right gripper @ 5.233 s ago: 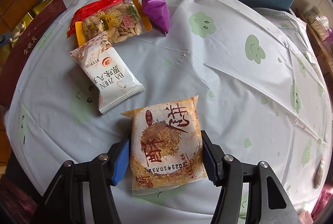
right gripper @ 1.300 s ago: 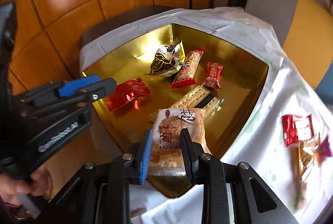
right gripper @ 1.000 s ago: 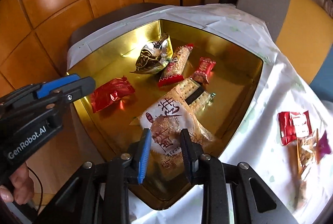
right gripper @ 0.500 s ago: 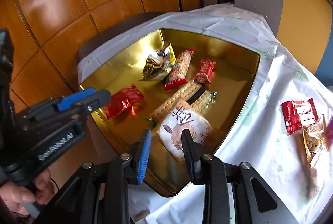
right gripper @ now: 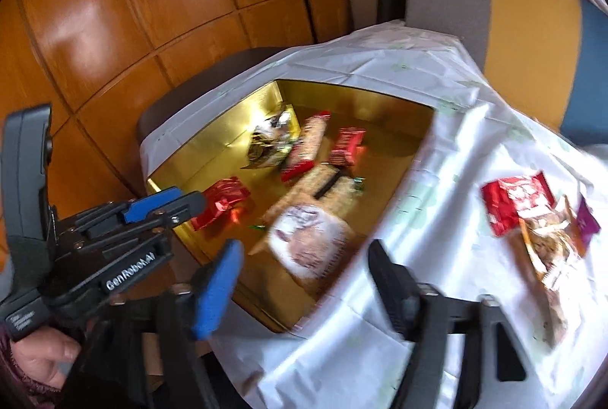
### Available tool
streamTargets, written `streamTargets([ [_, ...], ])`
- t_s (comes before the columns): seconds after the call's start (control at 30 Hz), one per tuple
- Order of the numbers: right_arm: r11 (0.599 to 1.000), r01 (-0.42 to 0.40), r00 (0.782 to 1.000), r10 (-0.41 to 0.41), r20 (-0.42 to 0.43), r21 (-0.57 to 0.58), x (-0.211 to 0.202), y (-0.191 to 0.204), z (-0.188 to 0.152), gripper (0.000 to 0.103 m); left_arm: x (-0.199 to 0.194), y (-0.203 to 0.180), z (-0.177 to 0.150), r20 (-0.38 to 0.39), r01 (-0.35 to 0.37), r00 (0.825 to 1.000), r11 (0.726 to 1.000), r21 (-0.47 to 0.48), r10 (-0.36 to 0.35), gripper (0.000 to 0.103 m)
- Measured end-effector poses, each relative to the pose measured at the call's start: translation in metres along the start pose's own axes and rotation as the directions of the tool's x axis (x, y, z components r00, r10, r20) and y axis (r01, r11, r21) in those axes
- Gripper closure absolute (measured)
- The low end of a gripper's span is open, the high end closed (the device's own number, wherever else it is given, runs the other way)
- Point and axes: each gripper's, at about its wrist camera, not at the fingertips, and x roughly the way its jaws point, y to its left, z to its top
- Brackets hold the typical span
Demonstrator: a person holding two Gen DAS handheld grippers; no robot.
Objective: Organize snacks
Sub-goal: 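Move both tools back from the tin to the remaining snack pile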
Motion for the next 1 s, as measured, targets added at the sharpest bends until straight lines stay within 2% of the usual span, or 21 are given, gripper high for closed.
streamTargets([
  [0.17, 0.997, 0.07, 0.998, -0.069, -0.007, 0.022, -0.024, -0.039, -0.008, 0.01, -0.001, -0.007, -0.001, -0.003, 0.013, 1.0, 1.0, 0.028, -0.013, 0.076],
  [0.33, 0.979, 0.196, 0.979, -0.193, -0.064, 0.058, -0.054, -0.104, -0.023, 0.009, -0.002, -0.008, 0.001, -0.016, 0.046, 0.999, 0.999, 0.017, -0.046, 0.076],
  [0.4, 0.958, 0.273, 0.961, -0.267, -0.076, 0.087, -0.072, -0.135, -0.029, 0.009, -0.002, -0.01, 0.001, -0.031, 0.065, 0.997, 0.998, 0.015, -0.064, 0.076],
  [0.5, 0.922, 0.36, 0.932, -0.349, -0.097, 0.144, -0.096, -0.18, -0.039, 0.009, -0.005, -0.023, 0.002, -0.035, 0.092, 0.995, 0.994, 0.067, -0.09, 0.076],
  [0.63, 0.861, 0.465, 0.885, -0.45, -0.116, 0.207, -0.12, -0.234, -0.05, 0.009, -0.013, -0.054, 0.006, -0.054, 0.179, 0.983, 0.973, 0.148, -0.173, 0.076],
  [0.73, 0.808, 0.514, 0.857, -0.499, -0.13, 0.288, -0.129, -0.273, -0.064, 0.009, -0.016, -0.086, 0.009, -0.085, 0.259, 0.966, 0.941, 0.217, -0.246, 0.076],
  [0.8, 0.777, 0.505, 0.861, -0.487, -0.149, 0.375, -0.132, -0.298, -0.078, 0.009, -0.015, -0.109, 0.009, -0.129, 0.325, 0.945, 0.913, 0.245, -0.302, 0.076],
  [0.83, 0.759, 0.516, 0.855, -0.48, -0.194, 0.398, -0.13, -0.307, -0.081, 0.009, -0.013, -0.119, 0.009, -0.154, 0.353, 0.934, 0.901, 0.251, -0.323, 0.076],
  [0.87, 0.745, 0.524, 0.851, -0.485, -0.204, 0.412, -0.131, -0.312, -0.082, 0.009, -0.01, -0.133, 0.008, -0.186, 0.388, 0.919, 0.886, 0.255, -0.349, 0.076],
  [0.9, 0.737, 0.528, 0.847, -0.491, -0.203, 0.422, -0.134, -0.313, -0.083, 0.009, -0.007, -0.142, 0.008, -0.208, 0.409, 0.908, 0.876, 0.257, -0.363, 0.076],
  [1.0, 0.737, 0.507, 0.859, -0.474, -0.191, 0.447, -0.139, -0.316, -0.081, 0.009, 0.006, -0.182, 0.004, -0.294, 0.472, 0.869, 0.847, 0.246, -0.399, 0.076],
])
